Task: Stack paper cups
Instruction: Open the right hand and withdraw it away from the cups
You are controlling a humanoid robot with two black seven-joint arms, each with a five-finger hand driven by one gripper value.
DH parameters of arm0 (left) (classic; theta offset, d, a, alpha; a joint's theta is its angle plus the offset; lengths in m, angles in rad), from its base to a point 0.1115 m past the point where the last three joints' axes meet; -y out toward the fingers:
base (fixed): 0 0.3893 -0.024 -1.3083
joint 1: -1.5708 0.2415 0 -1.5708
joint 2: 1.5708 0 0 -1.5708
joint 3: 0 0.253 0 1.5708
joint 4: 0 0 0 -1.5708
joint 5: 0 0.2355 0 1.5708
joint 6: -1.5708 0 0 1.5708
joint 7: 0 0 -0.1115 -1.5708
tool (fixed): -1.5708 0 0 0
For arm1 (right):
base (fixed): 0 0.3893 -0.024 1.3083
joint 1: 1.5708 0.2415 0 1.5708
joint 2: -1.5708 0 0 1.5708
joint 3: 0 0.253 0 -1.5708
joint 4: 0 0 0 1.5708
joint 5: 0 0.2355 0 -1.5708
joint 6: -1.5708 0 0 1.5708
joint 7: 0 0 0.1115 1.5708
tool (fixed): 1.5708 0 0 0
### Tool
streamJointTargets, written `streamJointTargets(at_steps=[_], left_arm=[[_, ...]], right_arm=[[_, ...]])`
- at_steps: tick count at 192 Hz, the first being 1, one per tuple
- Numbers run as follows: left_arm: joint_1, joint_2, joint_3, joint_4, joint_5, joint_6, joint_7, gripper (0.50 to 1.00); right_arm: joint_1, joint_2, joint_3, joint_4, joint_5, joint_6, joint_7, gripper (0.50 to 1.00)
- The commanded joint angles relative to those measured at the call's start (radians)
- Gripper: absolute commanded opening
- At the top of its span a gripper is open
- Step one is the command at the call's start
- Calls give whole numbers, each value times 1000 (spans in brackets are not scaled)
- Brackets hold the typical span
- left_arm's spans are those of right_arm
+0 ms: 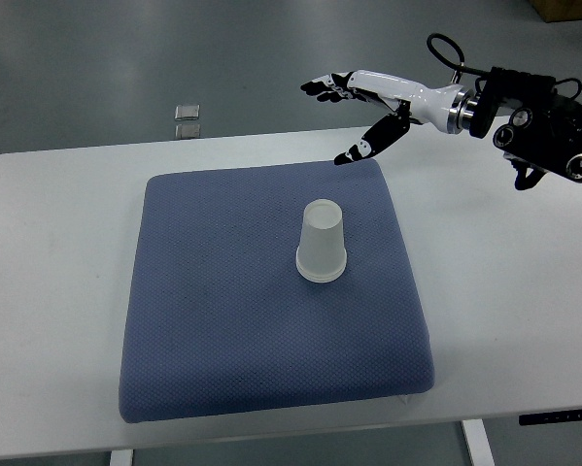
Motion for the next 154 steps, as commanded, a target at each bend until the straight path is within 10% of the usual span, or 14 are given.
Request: streamJointTargets(at_steps=[1,58,154], left_arm=[[0,0,0,0,0,0,0,1000],[0,0,0,0,0,0,0,1000],[0,0,0,0,1,0,0,1000]], right_arm=[[-70,47,42,-39,238,-21,-111,921],[-205,122,221,-109,856,-34,-308,926],[-236,130,228,-111,924,-34,-242,926]])
